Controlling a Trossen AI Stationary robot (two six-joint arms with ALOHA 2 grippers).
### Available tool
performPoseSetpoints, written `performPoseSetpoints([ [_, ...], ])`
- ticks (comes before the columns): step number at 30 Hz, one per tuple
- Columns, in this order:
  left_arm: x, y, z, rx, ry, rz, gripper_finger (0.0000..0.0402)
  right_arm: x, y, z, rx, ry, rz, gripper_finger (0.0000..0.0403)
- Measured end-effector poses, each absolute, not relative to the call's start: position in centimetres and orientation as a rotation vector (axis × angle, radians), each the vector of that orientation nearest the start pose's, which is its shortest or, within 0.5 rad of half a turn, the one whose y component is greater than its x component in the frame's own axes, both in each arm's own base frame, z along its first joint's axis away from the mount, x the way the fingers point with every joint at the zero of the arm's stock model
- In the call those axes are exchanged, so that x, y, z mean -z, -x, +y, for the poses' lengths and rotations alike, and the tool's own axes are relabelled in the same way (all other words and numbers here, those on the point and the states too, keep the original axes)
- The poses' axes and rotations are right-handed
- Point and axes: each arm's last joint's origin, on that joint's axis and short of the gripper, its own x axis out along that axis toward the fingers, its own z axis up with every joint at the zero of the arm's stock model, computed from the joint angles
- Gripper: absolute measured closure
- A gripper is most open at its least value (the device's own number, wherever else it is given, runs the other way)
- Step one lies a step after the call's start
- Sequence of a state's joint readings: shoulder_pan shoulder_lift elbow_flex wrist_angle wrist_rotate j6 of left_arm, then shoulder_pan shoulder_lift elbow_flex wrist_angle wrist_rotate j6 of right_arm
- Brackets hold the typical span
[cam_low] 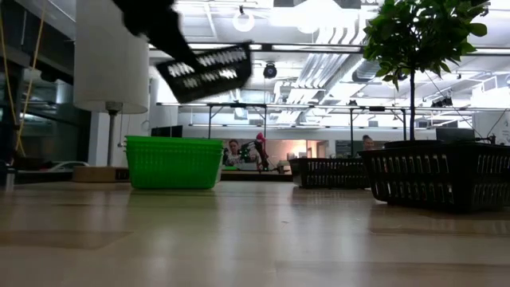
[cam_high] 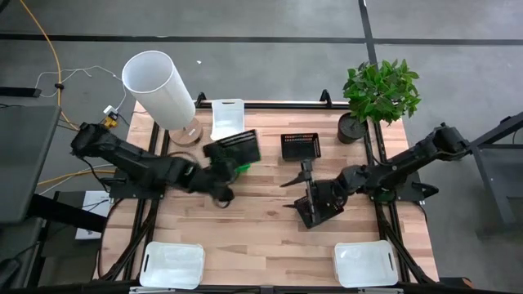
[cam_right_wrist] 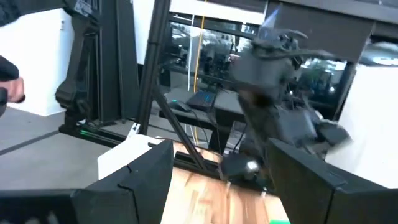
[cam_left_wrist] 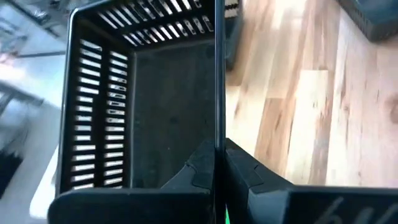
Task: Stack baskets by color
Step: Stack the left black bin on the top-right black bin
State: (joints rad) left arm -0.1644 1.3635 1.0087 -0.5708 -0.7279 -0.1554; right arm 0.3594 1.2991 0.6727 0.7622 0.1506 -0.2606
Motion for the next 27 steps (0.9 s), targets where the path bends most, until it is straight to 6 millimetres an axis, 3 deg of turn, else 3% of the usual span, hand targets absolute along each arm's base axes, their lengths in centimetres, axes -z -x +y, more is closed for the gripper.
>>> performPoseSetpoints([
  [11, -22.0, -34.4, 3.3, -0.440, -0.345, 0.755, 0.0401, -27.8, -25.8, 10.3, -0.182, 0.249, -0.181, 0.0158],
  [21, -20.9, -41.5, 5.5, -0.385, -0.416, 0.753, 0.0401, -27.8, -25.8, 10.3, -0.178, 0.244, -0.185, 0.0158],
  [27, -19.2, -44.5, 6.4, -0.365, -0.413, 0.693, 0.0401, -27.8, -25.8, 10.3, -0.179, 0.241, -0.180, 0.0158],
])
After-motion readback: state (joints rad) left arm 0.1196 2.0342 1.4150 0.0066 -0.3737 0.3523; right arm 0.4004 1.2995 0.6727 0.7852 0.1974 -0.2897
